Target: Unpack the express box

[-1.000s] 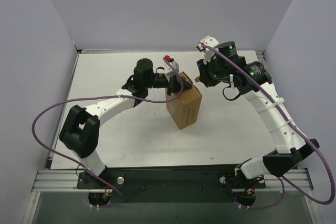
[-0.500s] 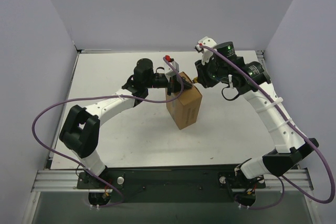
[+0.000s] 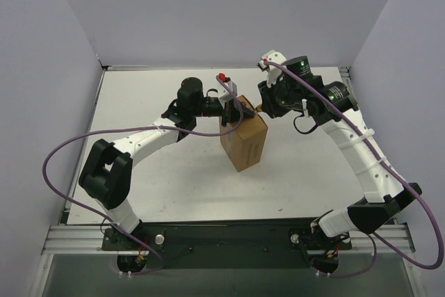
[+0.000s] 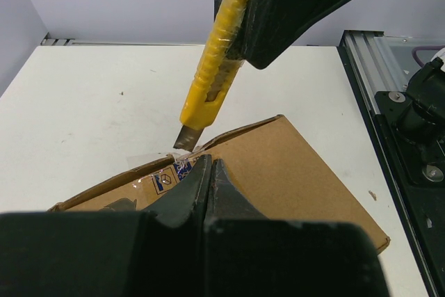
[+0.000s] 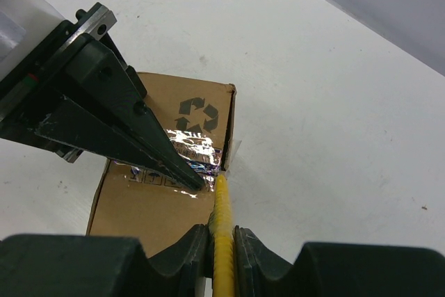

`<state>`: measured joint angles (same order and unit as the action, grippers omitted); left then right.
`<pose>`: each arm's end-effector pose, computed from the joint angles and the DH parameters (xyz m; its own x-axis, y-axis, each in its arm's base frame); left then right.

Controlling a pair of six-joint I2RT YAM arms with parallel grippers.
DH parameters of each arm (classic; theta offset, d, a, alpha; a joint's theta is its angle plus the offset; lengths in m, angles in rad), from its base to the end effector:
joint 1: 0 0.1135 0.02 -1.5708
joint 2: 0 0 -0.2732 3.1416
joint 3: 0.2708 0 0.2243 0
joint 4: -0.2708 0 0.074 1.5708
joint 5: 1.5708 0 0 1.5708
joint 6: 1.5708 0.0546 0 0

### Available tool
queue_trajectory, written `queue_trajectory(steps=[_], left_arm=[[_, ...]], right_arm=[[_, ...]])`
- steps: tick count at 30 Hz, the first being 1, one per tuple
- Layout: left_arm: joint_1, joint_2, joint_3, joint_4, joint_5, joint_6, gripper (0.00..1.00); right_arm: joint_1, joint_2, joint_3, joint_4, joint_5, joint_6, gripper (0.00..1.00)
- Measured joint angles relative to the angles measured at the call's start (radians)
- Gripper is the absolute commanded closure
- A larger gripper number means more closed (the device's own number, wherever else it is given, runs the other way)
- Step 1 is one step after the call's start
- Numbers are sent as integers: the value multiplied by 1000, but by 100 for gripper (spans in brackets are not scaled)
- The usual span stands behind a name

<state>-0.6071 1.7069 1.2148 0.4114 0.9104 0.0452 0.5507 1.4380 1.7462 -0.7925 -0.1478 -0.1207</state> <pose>0.2900 -0.2539 0.3263 -0.0211 0.0484 -0.9986 0.9984 0.0526 -0.0186 0.2385 0.1559 0.4474 -0.3182 -0.3351 -0.8868 -0.6718 0.7397 -0.0385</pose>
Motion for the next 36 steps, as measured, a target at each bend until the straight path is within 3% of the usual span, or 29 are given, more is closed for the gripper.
queue_trajectory(steps=[36], left_arm=[[0,2,0,2,1,-5,100]], right_arm=[[14,1,34,-48,17,-1,100]])
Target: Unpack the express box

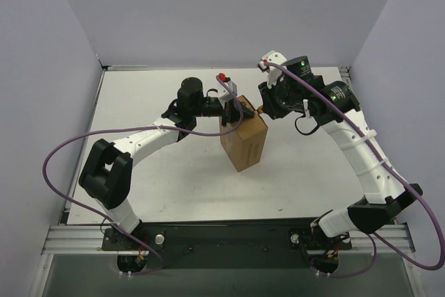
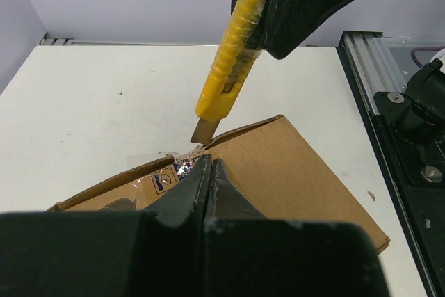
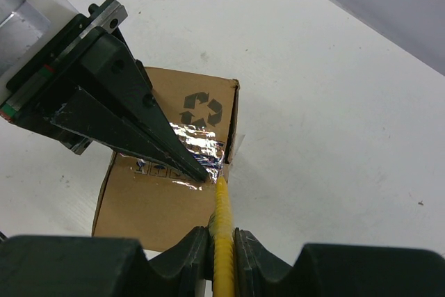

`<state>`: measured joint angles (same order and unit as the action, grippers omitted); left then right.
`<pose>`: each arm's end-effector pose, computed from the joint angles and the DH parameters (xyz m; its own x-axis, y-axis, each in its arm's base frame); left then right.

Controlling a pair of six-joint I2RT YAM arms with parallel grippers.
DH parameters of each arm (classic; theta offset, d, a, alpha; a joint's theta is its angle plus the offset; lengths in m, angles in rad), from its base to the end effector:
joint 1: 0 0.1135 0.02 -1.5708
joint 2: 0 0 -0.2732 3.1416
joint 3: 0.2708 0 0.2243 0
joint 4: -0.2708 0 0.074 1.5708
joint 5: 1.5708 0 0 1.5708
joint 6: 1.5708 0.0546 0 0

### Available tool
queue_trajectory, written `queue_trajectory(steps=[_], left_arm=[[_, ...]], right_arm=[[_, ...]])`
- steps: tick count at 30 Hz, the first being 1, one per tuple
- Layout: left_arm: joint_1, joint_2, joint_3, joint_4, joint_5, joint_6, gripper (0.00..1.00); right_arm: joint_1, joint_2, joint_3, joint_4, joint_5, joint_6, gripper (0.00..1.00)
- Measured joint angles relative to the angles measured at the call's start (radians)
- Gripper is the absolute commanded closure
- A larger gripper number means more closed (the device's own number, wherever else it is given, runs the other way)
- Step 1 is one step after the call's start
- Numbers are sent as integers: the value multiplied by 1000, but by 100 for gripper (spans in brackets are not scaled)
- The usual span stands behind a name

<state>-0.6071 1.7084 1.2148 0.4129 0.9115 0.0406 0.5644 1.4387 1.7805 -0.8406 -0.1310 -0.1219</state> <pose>0.2902 -0.2541 0.3259 -0.0257 0.0481 -0.9985 0.9984 0.0517 -0.0232 0.2328 0.1558 0.4520 -0.3249 -0.3484 -0.8792 -0.6717 0.7394 -0.0448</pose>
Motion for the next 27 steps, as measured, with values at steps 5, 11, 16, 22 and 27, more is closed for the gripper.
queue_trajectory(steps=[5,11,16,22,27], left_arm=[[0,0,0,0,0,-2,100],[0,2,0,5,0,-3,100],[2,3,0,5,-2,-3,100],[4,9,2,7,9,-8,100],[4,17,10,6,22,-12,100]], right_arm=[[0,9,-3,7,0,-1,100],[0,12,-34,35,0,-14,100],[2,10,-51,57,3,-25,100],[8,5,-117,109,11,-27,100],[26,47,-161,146,56,-22,100]])
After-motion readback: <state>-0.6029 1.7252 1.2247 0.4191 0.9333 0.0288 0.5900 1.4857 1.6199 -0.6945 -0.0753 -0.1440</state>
